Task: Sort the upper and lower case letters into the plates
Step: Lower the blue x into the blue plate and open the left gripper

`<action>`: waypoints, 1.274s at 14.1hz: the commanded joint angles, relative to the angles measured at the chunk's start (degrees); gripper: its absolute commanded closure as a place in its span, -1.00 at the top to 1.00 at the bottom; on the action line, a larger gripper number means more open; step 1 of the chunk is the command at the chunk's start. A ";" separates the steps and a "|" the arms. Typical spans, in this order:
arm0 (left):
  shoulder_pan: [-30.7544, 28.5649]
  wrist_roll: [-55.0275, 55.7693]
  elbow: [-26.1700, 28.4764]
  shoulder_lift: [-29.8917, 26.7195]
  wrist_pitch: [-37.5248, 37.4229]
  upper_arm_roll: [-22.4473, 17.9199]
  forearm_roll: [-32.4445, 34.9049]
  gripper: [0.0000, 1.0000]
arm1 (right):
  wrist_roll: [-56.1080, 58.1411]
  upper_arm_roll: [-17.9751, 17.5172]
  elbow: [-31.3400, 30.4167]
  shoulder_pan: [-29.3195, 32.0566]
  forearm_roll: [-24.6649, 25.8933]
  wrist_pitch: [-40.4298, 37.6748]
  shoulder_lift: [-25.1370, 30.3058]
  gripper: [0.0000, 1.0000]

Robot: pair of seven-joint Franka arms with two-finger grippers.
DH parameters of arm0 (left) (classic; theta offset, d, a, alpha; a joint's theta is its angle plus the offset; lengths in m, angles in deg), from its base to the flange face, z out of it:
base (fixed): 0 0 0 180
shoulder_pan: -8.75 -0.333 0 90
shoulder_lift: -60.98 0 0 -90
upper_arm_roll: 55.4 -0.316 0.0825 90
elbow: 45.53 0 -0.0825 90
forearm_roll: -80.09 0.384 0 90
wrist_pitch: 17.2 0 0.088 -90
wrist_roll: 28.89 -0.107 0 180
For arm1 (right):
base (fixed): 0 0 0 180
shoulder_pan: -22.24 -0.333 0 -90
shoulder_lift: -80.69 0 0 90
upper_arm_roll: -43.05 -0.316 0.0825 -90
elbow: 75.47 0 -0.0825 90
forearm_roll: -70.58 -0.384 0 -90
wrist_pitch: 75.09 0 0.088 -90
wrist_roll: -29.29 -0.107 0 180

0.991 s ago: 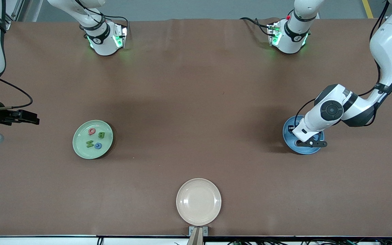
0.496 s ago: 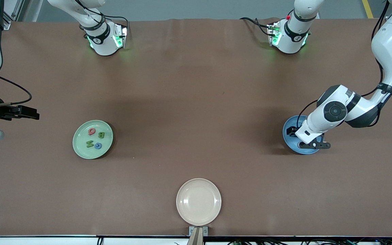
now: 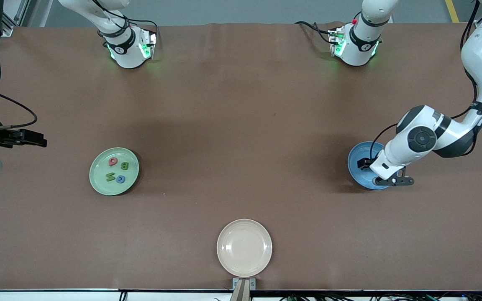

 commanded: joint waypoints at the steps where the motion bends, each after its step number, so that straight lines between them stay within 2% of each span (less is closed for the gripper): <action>1: 3.02 -6.41 -0.38 -7.41 -0.17 -1.64 -10.16 1.00 | -0.44 -0.25 -0.42 0.03 -0.03 -0.30 0.64 1.00; 2: 6.26 -9.66 -0.38 -10.49 -0.17 -5.14 -14.99 1.00 | -0.36 -0.25 -0.33 0.29 -0.47 -0.39 0.72 1.00; 5: 20.30 -19.85 -0.30 -18.93 -0.25 -20.15 -29.93 1.00 | -0.27 -0.25 -0.42 0.20 -0.91 -0.22 1.16 1.00; 7: 28.14 -23.39 -0.12 -21.93 -0.78 -28.08 -36.28 0.99 | -0.35 -0.34 -0.42 0.02 -0.82 -0.56 2.30 1.00; 11: 38.60 -28.22 -0.21 -24.66 -3.85 -38.10 -44.63 0.99 | -0.36 -0.34 -3.75 -0.15 -0.91 -0.74 6.69 1.00; 16: 53.81 -33.59 -0.47 -27.39 -8.51 -54.10 -54.05 0.99 | -0.27 -0.34 -9.64 0.02 -0.91 0.49 12.66 1.00; 18: 56.55 -33.77 -0.47 -28.53 -8.60 -57.28 -54.94 0.99 | -0.27 -0.34 -11.31 0.02 -0.91 0.84 14.43 1.00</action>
